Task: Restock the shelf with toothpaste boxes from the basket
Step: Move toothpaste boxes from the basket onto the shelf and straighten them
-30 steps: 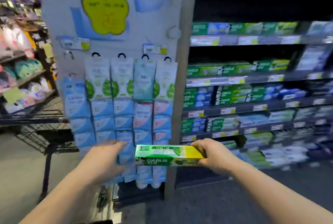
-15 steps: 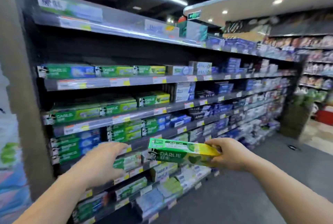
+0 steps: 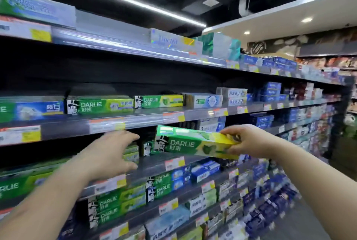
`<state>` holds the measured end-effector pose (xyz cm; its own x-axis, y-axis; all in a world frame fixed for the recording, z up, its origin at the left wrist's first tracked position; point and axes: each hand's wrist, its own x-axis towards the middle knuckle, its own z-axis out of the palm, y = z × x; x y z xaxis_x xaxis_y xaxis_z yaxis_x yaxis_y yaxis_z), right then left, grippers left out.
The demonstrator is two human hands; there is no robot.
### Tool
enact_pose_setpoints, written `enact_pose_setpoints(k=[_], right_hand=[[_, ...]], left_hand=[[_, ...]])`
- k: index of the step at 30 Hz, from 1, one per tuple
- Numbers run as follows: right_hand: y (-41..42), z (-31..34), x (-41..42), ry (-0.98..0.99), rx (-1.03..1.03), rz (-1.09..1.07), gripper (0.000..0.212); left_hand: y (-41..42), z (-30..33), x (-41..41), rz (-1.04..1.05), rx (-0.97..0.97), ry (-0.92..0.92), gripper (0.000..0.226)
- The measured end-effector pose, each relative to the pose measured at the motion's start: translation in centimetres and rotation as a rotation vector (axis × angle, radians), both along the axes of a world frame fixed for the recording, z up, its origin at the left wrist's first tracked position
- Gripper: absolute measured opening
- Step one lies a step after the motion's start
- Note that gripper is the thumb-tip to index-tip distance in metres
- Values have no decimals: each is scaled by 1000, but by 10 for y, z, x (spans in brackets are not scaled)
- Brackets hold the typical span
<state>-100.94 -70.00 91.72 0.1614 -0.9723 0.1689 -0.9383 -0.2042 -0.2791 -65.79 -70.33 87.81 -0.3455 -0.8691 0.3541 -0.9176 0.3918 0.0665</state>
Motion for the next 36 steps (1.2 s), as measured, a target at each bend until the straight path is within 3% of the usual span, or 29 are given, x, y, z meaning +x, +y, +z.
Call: enact_pose_setpoints(k=[7,13,16,28,33,36], right_hand=[[-117,52,7,54,-61,117,55],[-202,78,16,-66,-89,256,57],[-234,87,27,-29,-101,325,51],[-294,88,47,120,-46,496,57],[-309,72,44,320,-185,462,60],[-311,64,41,314,-198,448,58]], left_hand=[[-69,41,1,60,-90,-15,80],[-101,57,2,171,-108,-11,83],[-107,62,-1,248,-106,14,82],[-117,66,-20,439,-74,64,83],[-126,65,-34,454,-63,66,82],[-128,58,-37,471,-38,54,82]])
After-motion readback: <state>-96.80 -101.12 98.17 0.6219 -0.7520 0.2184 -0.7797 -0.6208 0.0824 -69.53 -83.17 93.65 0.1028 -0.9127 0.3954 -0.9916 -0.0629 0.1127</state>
